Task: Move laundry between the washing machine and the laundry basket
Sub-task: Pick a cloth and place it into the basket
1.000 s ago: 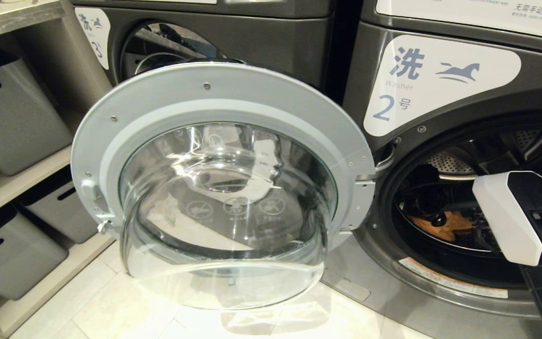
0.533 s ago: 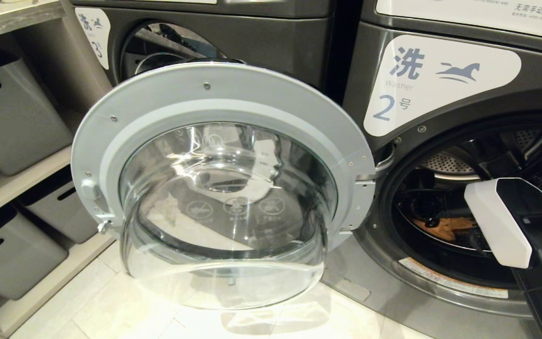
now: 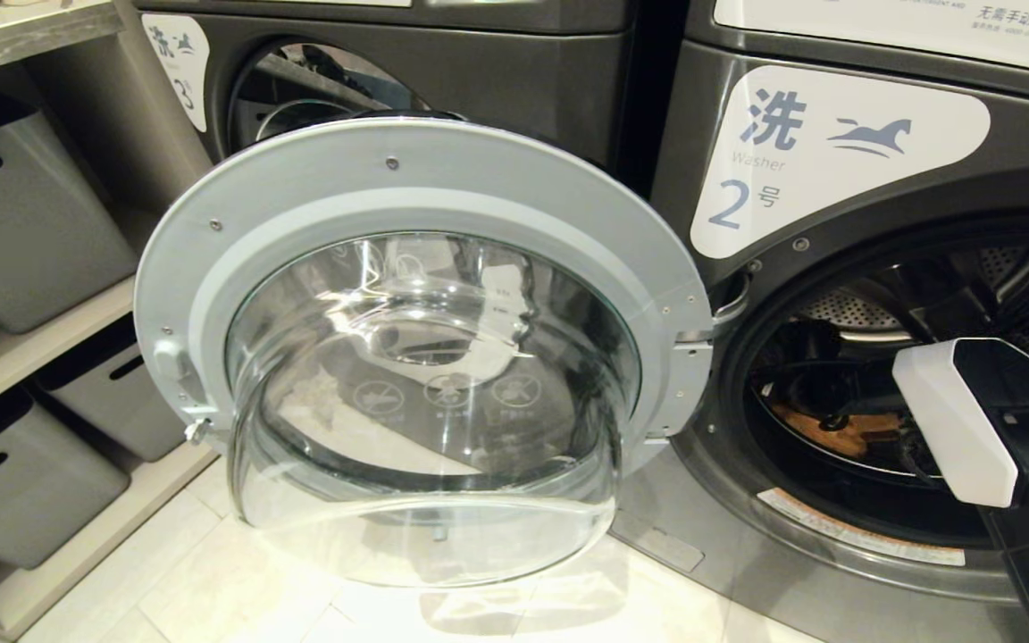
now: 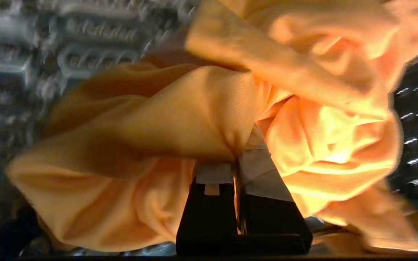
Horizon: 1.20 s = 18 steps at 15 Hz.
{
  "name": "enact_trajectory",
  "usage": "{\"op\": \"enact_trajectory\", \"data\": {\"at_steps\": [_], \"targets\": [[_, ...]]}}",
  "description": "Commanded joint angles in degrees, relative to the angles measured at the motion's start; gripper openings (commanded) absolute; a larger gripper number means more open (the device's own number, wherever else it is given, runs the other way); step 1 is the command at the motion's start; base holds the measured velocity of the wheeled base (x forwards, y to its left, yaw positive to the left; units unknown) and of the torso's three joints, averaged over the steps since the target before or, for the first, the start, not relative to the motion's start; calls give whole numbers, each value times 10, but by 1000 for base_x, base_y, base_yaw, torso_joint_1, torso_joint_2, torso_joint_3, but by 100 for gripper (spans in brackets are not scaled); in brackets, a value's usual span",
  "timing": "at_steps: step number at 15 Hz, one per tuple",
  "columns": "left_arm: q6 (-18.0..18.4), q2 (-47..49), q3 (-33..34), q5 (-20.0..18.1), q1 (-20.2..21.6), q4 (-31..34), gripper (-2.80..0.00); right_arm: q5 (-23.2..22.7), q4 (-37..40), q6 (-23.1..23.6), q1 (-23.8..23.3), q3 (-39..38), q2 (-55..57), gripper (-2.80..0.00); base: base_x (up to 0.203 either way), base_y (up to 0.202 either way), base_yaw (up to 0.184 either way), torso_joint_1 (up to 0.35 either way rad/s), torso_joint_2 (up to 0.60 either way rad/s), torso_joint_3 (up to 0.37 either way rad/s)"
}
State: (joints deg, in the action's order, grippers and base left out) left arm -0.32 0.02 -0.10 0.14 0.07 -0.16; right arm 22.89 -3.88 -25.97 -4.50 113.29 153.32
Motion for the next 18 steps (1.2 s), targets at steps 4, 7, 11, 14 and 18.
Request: {"op": "enact_trajectory", "data": {"at_steps": [4,7,11,14,18], "targets": [[0,0,0,0,0,0,-280,-1,2,4,-17,-1,-41,-280,0,0,0,0,0,0],[0,0,0,0,0,0,-280,-2,3,15,-21,-11,-81,-280,0,0,0,0,0,0],[0,0,0,0,0,0,-280,-2,-1,19,-19,-152,-169,-280,0,0,0,0,0,0],[0,0,0,0,0,0,-280,-6,-51,16,-18,-277,-232,-280,0,0,0,0,0,0],[0,0,0,0,0,0,-280,-17,-184,20,-18,-448,-314,-280,0,0,0,0,0,0]]}}
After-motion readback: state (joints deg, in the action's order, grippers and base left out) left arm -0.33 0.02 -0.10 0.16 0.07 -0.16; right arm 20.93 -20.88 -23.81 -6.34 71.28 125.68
